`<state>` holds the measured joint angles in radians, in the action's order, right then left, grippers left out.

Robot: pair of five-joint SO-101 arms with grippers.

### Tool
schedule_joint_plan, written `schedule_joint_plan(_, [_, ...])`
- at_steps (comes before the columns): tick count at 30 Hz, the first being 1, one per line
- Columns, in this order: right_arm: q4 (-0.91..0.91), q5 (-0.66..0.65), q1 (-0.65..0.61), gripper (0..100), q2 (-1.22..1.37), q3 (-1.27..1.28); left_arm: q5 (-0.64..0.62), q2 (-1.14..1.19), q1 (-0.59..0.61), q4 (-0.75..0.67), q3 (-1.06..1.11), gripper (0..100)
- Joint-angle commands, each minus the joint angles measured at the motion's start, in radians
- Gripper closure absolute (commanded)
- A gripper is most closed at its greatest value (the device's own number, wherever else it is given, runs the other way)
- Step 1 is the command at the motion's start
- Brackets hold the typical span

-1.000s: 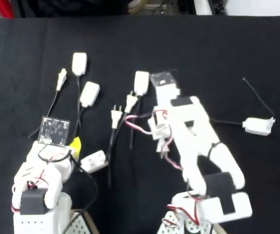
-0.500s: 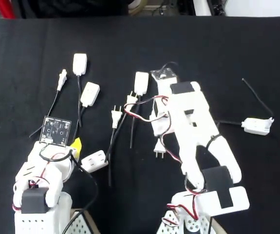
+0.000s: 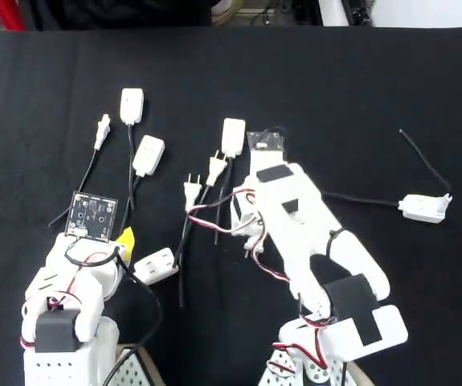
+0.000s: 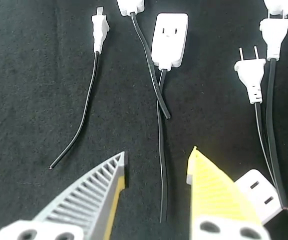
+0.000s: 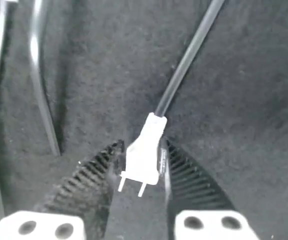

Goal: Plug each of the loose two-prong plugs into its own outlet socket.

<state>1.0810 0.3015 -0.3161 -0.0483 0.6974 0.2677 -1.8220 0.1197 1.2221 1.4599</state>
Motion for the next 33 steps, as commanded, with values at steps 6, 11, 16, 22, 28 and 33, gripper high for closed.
schedule_joint_plan(6, [-0.015,-0.051,-0.012,89.5,-0.010,0.047,0.006,-0.003,0.001,-0.005,-0.008,79])
schedule_joint_plan(11, [-0.011,-0.043,-0.015,88.6,-0.010,0.048,0.006,-0.003,0.001,-0.005,-0.008,79])
schedule_joint_plan(16, [-0.011,0.025,-0.015,68.1,0.036,0.062,0.006,-0.003,0.001,-0.005,-0.008,79])
schedule_joint_plan(22, [0.028,0.037,-0.015,69.4,0.088,0.019,0.006,-0.003,0.001,-0.005,-0.008,79])
schedule_joint_plan(28, [0.061,0.034,-0.009,94.3,0.085,-0.030,0.006,-0.003,0.001,-0.005,-0.008,79])
schedule_joint_plan(33, [0.077,0.031,0.015,98.7,0.082,-0.061,0.006,-0.003,0.001,-0.003,-0.008,79])
